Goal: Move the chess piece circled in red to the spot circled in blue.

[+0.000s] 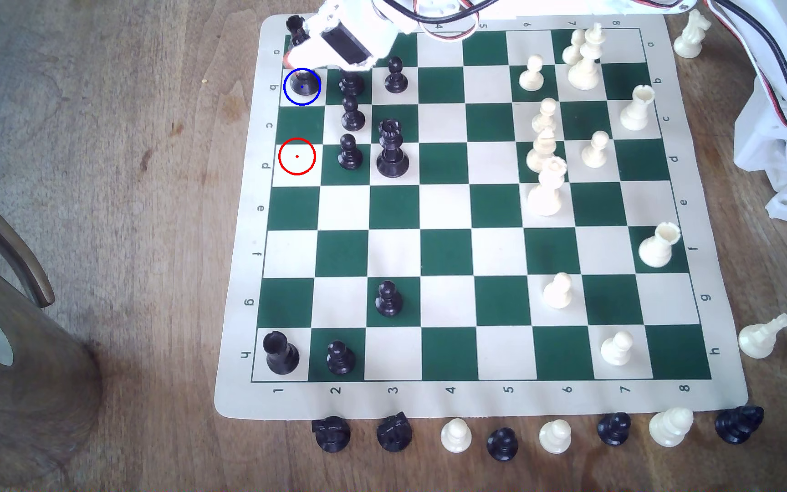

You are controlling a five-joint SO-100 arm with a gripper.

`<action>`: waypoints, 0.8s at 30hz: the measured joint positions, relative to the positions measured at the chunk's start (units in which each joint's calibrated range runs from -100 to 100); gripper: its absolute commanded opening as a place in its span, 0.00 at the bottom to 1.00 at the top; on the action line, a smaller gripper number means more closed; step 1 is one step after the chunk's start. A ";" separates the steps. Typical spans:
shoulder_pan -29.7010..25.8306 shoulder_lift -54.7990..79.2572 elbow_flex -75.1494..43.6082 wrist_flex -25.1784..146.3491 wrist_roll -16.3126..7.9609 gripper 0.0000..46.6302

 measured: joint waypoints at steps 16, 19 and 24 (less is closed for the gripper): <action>1.18 -0.75 0.18 -0.72 -1.47 0.58; 1.62 -3.52 2.80 -0.72 -1.47 0.58; 1.70 -15.50 14.55 -1.91 -1.47 0.59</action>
